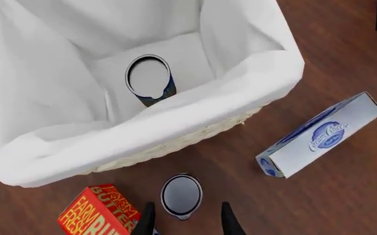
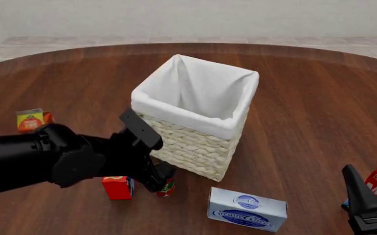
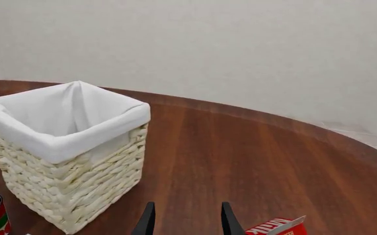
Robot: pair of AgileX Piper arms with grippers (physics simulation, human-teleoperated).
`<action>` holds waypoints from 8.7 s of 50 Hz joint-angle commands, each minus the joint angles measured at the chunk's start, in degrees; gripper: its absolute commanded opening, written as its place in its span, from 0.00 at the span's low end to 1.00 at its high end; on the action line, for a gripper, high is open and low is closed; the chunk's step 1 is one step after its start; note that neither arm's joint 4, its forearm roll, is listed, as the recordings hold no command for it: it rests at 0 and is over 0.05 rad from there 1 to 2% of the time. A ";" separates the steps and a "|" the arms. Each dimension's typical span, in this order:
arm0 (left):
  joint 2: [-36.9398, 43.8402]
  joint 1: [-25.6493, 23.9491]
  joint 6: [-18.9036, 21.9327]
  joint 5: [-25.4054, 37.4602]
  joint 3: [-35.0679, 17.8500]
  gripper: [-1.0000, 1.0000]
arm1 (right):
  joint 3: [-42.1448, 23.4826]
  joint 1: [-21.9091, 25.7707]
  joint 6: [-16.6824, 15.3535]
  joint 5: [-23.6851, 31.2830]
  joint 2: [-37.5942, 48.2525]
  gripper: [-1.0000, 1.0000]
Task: Pick up the alphabet soup and the tomato sauce, and put them in the basket.
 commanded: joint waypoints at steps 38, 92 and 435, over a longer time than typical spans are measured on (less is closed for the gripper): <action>2.87 0.92 0.20 -4.31 2.65 1.00 | -0.01 0.07 0.02 -0.07 0.02 1.00; 6.51 1.62 0.18 -8.69 4.23 1.00 | 0.00 0.09 0.10 -0.13 0.10 1.00; -6.99 2.61 13.21 11.66 -22.30 0.00 | -0.01 0.19 -0.17 -0.14 -0.01 1.00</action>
